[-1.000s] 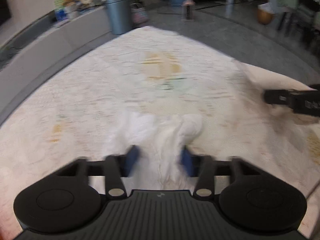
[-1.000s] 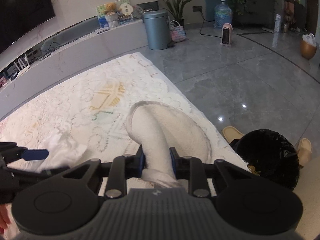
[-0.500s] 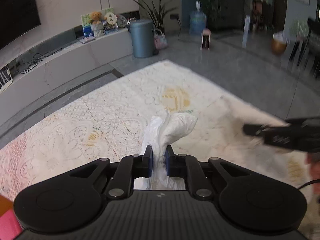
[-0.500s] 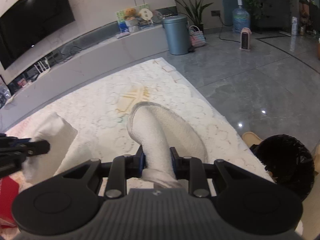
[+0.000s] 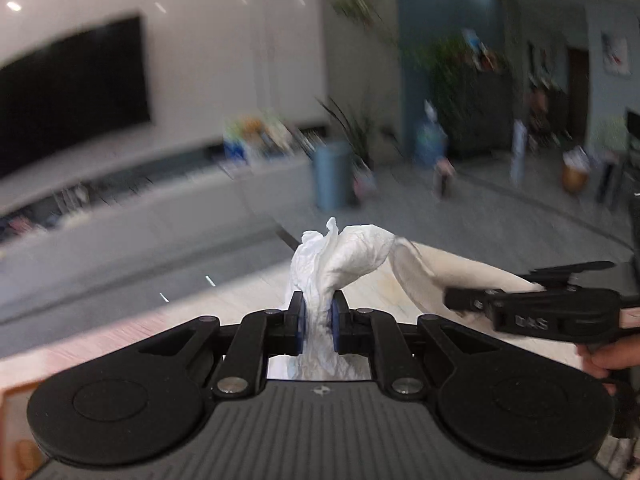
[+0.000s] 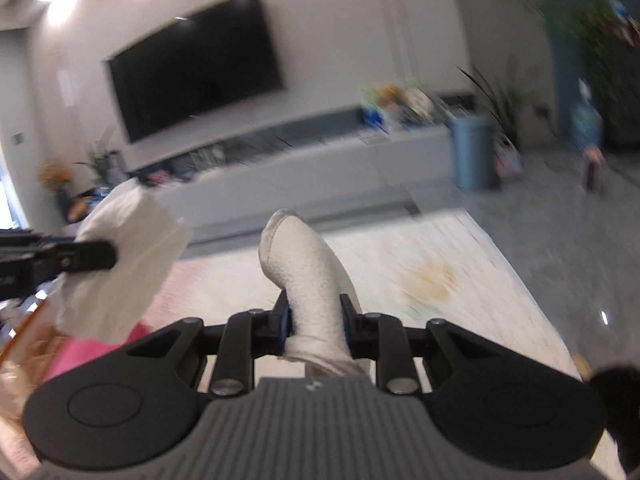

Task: Organize soft objects
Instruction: 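Lift the white tissue with left tool while right tool carries the slipper to the box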

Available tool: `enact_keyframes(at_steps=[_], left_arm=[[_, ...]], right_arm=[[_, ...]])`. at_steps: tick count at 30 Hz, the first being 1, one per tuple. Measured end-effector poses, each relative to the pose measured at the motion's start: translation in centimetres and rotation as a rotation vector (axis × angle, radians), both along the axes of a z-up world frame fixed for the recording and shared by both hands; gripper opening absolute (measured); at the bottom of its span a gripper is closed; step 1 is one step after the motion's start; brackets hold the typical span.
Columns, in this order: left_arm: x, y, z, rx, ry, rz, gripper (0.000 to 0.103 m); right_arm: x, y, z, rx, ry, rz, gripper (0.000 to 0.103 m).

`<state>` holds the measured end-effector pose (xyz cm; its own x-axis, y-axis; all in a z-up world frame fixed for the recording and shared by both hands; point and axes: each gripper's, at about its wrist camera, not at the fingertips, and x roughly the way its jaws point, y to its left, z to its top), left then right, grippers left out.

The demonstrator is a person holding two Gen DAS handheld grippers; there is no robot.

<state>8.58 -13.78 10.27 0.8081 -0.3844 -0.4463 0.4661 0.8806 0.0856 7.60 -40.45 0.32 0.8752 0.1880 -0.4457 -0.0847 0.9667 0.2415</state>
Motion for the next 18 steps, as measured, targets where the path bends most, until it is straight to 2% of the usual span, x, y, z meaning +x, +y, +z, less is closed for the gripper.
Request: enact_keyframes(at_steps=[4,7,10,12,14,16,18], left_arm=[[-1.8,5.9,2.1,-0.062,-0.053,0.109,0.014],[-2.3,10.6,2.4,-0.117,-0.026,0.182,0.014],[-2.3,14.6,1.9,-0.118,0.022,0.252,0.014],[-2.3,17.3,1.2,-0.131,0.064,0.313,0.015],[-2.3,20.2,0.4,-0.182,0.116,0.379,0.015],[-2.2,23.1,-0.4,-0.265,0.167,0.419,0.015],[-1.9,26.0,-1.2,-0.384,0.218,0.461,0.015]], right_arm=[[-1.7,6.0,5.5,-0.079,-0.086,0.088,0.022],[-2.3,10.8,9.0,-0.118,-0.13,0.151,0.022],[-2.5,16.1,11.6,-0.158,-0.175,0.244,0.022],[-2.1,19.9,12.3,-0.2,-0.187,0.297,0.022],[-1.5,23.5,12.4,-0.242,-0.182,0.345,0.022],[-0.8,26.8,11.9,-0.267,-0.164,0.382,0.022],[0.2,29.6,10.9,-0.281,-0.14,0.414,0.022]])
